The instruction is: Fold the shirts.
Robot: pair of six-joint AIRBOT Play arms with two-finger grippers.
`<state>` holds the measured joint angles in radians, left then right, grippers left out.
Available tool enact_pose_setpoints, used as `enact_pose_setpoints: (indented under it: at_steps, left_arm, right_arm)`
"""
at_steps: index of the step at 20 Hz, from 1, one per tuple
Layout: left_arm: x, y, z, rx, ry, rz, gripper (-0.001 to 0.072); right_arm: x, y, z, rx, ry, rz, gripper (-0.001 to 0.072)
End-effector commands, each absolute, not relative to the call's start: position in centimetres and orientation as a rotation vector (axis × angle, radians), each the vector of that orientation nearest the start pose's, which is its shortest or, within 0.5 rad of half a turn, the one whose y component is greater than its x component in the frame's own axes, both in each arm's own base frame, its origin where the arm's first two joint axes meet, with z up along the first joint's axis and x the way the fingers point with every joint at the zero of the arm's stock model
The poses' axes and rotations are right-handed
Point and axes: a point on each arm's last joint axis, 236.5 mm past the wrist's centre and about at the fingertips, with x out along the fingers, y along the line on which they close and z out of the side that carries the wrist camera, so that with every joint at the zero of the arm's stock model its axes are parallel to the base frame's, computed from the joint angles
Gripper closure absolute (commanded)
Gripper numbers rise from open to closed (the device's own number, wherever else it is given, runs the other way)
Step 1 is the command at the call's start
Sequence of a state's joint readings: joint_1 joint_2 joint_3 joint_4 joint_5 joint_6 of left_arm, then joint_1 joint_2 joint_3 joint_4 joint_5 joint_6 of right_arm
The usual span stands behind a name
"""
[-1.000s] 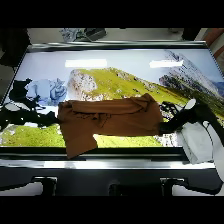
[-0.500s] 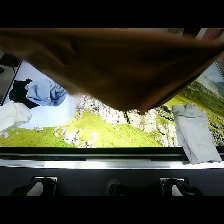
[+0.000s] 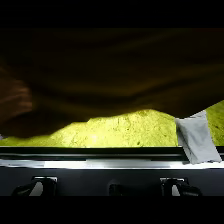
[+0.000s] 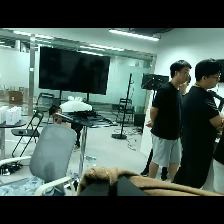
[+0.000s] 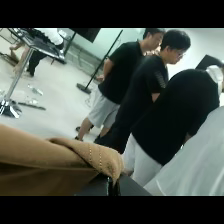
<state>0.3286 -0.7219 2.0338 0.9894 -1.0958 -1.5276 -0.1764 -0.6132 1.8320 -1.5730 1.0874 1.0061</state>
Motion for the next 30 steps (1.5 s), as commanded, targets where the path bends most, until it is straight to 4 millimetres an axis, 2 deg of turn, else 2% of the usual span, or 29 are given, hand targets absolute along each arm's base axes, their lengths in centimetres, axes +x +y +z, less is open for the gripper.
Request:
enact_pose_setpoints:
  at_steps: [1,2,3,4,5,6,7,9,11,13,15,16,18,20,22,24,25,27,30]
  left_arm:
    - [19.4,-5.0,56.1,-0.124,-0.148,-0.17,0.0673]
    - [20.8,-4.6,54.3,-0.126,-0.069,-0.164,0.0673]
    - [22.6,-4.2,52.1,-0.135,0.028,-0.168,0.0673]
    - [24.5,-3.8,49.9,-0.146,0.123,-0.172,0.0673]
    - [27.1,-3.0,47.0,-0.162,0.236,-0.174,0.0673]
    - [29.9,-1.9,43.4,-0.179,0.36,-0.172,0.0674]
    - [32.6,-1.1,38.9,-0.199,0.494,-0.181,0.0674]
    - [37.5,0.0,27.9,-0.269,0.762,-0.21,0.0674]
    - [40.7,-0.7,17.6,-0.349,0.936,-0.225,0.0674]
    - [43.3,-1.8,8.8,-0.393,1.02,-0.209,0.0674]
    - [46.1,-2.6,2.9,-0.414,1.053,-0.181,0.0673]
    - [47.7,-2.7,1.1,-0.416,1.046,-0.17,0.0673]
    - [51.1,-2.4,-0.8,-0.413,1.0,-0.141,0.0673]
    - [54.2,-1.8,-0.8,-0.406,0.937,-0.121,0.0673]
    - [56.3,-1.3,0.5,-0.398,0.883,-0.118,0.0672]
    - [56.5,-1.7,1.0,-0.398,0.881,-0.131,0.0672]
    - [55.7,-2.1,0.5,-0.399,0.925,-0.149,0.0672]
    - [52.4,-3.0,-0.5,-0.397,1.068,-0.199,0.0672]
    - [46.9,-2.3,-2.0,-0.304,1.299,-0.217,0.0673]
  right_arm:
    - [18.9,-3.6,52.5,-0.573,-0.048,-0.212,0.0661]
    - [20.2,-3.8,51.4,-0.564,0.003,-0.195,0.0661]
    - [22.1,-4.0,49.0,-0.545,0.099,-0.16,0.0661]
    - [24.2,-4.2,46.0,-0.532,0.22,-0.12,0.0661]
    - [27.0,-4.7,42.2,-0.533,0.371,-0.069,0.0661]
    - [29.8,-5.1,38.2,-0.544,0.521,-0.014,0.0661]
    - [33.2,-5.3,33.7,-0.539,0.662,0.057,0.0662]
    - [38.8,-4.4,23.5,-0.46,0.921,0.232,0.0662]
    - [42.8,-2.8,13.7,-0.349,1.102,0.372,0.0662]
    - [46.2,-1.6,5.8,-0.327,1.207,0.419,0.0662]
    - [50.7,0.2,0.7,-0.354,1.165,0.422,0.0661]
    - [53.0,0.6,-0.7,-0.364,1.109,0.393,0.0661]
    - [57.2,0.4,-0.8,-0.349,0.967,0.306,0.0661]
    - [60.5,-1.1,1.7,-0.306,0.811,0.198,0.0661]
    - [61.2,-2.3,2.6,-0.255,0.776,0.149,0.0661]
    - [59.4,-2.6,1.0,-0.23,0.875,0.167,0.0661]
    - [57.9,-2.5,0.0,-0.248,0.949,0.194,0.0662]
    - [54.2,-1.9,-1.4,-0.316,1.101,0.3,0.0662]
    - [47.4,-2.8,-2.3,-0.381,1.375,0.379,0.0661]
